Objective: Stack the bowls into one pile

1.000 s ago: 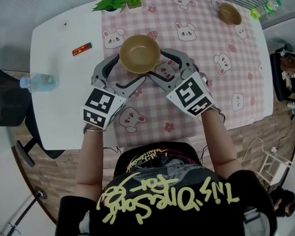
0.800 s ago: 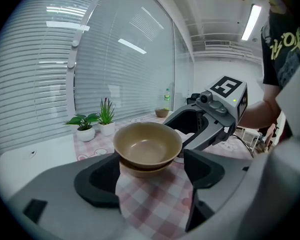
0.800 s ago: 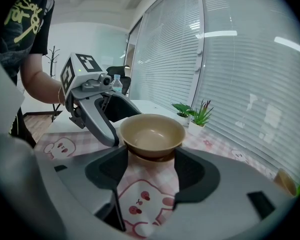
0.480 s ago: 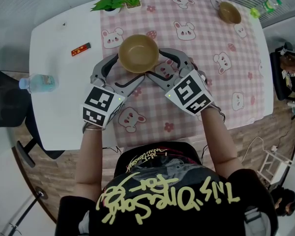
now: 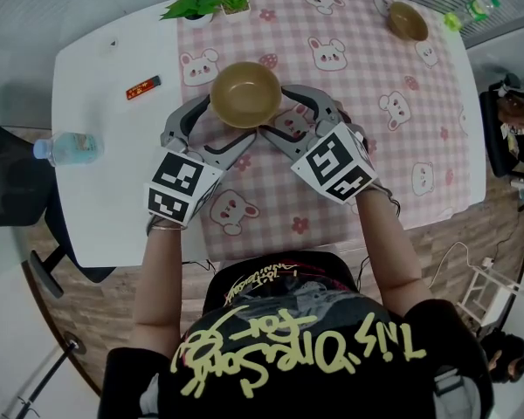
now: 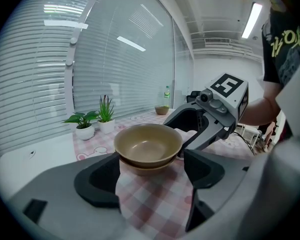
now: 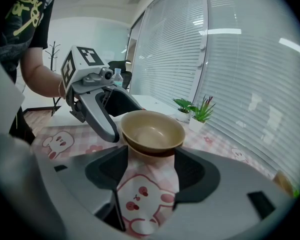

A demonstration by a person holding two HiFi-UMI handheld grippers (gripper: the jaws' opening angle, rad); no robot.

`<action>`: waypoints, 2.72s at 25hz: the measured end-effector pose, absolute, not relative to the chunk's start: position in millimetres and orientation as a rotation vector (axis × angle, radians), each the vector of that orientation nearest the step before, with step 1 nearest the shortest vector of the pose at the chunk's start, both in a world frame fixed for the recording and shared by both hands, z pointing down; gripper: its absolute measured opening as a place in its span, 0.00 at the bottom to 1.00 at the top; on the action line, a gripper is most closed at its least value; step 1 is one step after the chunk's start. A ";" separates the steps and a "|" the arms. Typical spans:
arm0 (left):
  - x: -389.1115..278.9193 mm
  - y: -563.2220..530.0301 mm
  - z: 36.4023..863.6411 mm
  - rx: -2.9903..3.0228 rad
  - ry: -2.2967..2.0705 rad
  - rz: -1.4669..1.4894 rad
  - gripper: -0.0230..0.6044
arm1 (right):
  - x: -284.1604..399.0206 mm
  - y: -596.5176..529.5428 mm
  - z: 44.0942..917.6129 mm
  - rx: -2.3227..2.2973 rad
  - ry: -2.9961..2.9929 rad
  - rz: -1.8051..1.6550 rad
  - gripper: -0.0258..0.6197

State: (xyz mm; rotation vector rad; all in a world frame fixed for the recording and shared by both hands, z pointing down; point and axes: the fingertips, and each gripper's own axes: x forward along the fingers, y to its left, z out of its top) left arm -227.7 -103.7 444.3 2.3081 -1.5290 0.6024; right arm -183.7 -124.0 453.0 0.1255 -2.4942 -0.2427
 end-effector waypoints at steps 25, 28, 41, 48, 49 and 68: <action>-228.7 -100.5 450.7 2.286 -1.536 0.595 0.67 | -178.9 -125.0 458.7 0.166 -2.485 -0.214 0.46; -227.9 -99.7 447.8 2.296 -1.538 0.581 0.67 | -180.6 -123.7 456.3 0.166 -2.518 -0.182 0.46; -229.4 -90.5 417.8 2.357 -1.554 0.446 0.67 | -171.5 -118.6 426.8 0.305 -2.580 -0.199 0.46; -217.2 -87.3 383.7 2.459 -1.528 0.347 0.67 | -153.2 -113.3 400.2 0.452 -2.618 -0.217 0.46; -213.7 -87.2 379.2 2.477 -1.522 0.344 0.67 | -149.0 -113.2 395.6 0.472 -2.626 -0.215 0.46; -79.8 -148.3 337.7 2.613 -1.472 0.301 0.67 | -25.6 -165.3 343.4 0.517 -2.784 -0.144 0.46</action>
